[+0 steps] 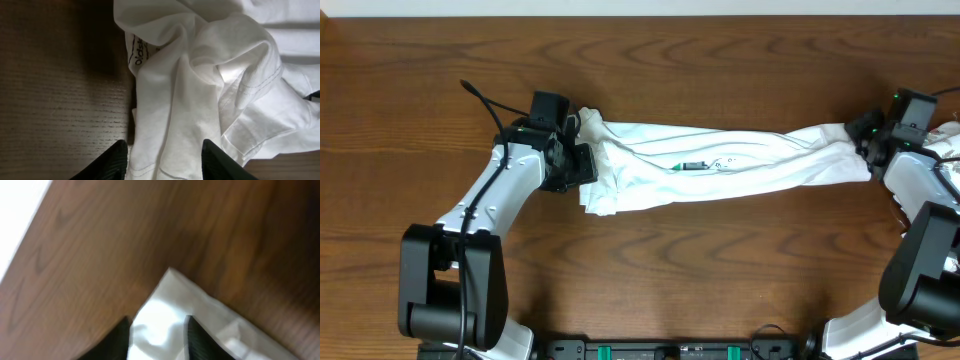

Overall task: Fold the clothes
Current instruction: 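Move both grippers inward along the folded strip toward the center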

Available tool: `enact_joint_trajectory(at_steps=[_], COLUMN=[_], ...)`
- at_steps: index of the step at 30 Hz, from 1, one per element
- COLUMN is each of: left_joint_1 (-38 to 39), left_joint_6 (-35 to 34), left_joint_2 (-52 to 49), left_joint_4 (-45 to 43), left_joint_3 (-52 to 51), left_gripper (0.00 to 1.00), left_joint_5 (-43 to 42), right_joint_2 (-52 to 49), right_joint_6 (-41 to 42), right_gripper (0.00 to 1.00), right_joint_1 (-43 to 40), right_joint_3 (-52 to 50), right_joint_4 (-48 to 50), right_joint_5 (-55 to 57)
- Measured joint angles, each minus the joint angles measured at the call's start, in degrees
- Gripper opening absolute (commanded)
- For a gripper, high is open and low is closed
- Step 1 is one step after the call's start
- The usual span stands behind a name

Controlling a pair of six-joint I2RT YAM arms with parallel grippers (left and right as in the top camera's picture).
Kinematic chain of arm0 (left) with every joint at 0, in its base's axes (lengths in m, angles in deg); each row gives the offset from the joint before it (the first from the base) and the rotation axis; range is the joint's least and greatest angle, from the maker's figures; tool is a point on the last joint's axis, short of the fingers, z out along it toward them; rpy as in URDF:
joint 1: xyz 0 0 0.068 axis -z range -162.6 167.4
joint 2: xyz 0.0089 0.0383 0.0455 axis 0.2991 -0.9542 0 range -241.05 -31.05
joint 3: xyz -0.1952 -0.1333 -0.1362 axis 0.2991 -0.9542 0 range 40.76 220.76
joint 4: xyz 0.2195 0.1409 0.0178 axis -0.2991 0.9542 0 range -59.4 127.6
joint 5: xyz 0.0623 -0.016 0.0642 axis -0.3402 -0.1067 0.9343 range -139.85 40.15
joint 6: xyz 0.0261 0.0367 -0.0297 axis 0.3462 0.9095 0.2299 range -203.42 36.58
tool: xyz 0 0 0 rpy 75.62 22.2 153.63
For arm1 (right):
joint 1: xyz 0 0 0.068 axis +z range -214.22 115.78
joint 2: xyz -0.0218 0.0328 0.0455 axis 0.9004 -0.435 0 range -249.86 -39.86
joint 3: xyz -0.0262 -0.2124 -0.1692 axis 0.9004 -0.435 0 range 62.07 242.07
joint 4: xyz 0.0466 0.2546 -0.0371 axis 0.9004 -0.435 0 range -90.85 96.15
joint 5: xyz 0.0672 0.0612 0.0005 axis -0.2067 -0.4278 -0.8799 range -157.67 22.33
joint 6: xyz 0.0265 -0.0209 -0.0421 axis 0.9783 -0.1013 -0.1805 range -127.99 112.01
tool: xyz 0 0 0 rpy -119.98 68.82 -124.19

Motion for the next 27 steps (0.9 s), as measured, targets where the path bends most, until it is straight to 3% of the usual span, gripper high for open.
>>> enact_joint_trajectory(at_steps=[4,8,11,18,22,27], left_joint_1=[0.0,0.0,0.28,5.84,10.29,13.14], left_joint_6=[0.2,0.28,0.46,3.65,6.27,9.51], left_joint_2=[0.22,2.97,7.13,9.6,6.25,0.59], left_joint_4=[1.01,1.57,1.51,0.04,-1.6,-3.39], left_joint_3=[0.0,0.0,0.0,0.0,0.0,0.0], left_gripper=[0.49,0.5,0.49,0.49,0.42,0.42], left_joint_5=[-0.04,-1.62,-3.28,-4.22,-3.89,-3.17], right_joint_2=[-0.04,-0.04,-0.04,-0.04,-0.07,-0.07], right_joint_6=[-4.35,-8.02,-10.82,-16.17,-17.35,-18.4], right_gripper=[0.74,0.76,0.68,0.09,0.03,0.01], right_joint_1=[-1.81,-4.15,-5.29,-2.89,1.31,5.31], right_joint_3=[0.0,0.0,0.0,0.07,0.09,0.09], right_joint_4=[-0.11,-0.59,-0.94,-12.13,-18.78,-18.01], right_joint_5=[-3.61,-14.56,-24.96,-33.16,-27.3,-18.99])
